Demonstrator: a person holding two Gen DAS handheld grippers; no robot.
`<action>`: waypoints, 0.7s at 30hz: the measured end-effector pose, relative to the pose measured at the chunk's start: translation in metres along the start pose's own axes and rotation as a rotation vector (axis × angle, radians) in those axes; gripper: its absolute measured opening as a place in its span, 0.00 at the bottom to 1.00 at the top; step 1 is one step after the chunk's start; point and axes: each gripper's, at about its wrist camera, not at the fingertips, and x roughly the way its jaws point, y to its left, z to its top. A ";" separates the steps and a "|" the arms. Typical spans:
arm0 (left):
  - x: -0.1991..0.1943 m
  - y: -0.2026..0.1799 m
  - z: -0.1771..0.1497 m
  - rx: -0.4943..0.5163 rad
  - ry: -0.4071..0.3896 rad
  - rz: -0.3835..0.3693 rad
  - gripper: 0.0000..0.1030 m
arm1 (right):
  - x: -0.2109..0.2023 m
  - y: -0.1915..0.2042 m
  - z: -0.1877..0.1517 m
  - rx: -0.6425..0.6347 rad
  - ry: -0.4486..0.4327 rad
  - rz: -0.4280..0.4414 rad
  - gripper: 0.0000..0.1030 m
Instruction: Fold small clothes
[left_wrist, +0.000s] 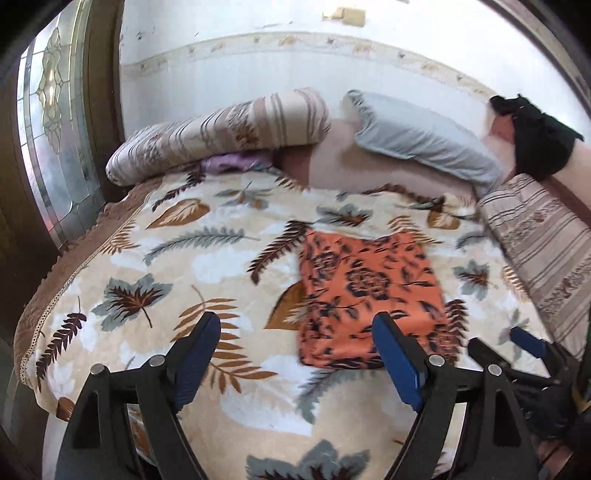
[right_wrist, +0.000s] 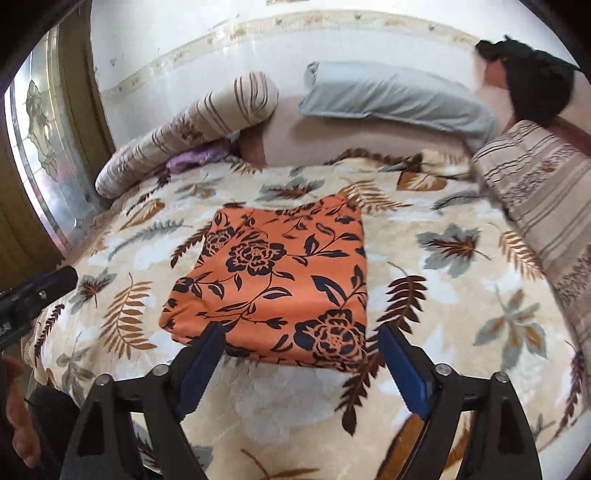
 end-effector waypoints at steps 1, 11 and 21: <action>-0.003 -0.004 -0.001 0.002 0.001 -0.002 0.89 | -0.005 -0.001 -0.001 0.002 -0.010 -0.004 0.87; 0.014 -0.020 -0.011 0.045 0.055 0.039 0.96 | -0.006 -0.006 -0.018 -0.001 0.027 -0.064 0.88; 0.024 -0.025 -0.012 0.081 0.079 0.053 0.96 | -0.001 0.002 -0.014 -0.031 0.025 -0.074 1.00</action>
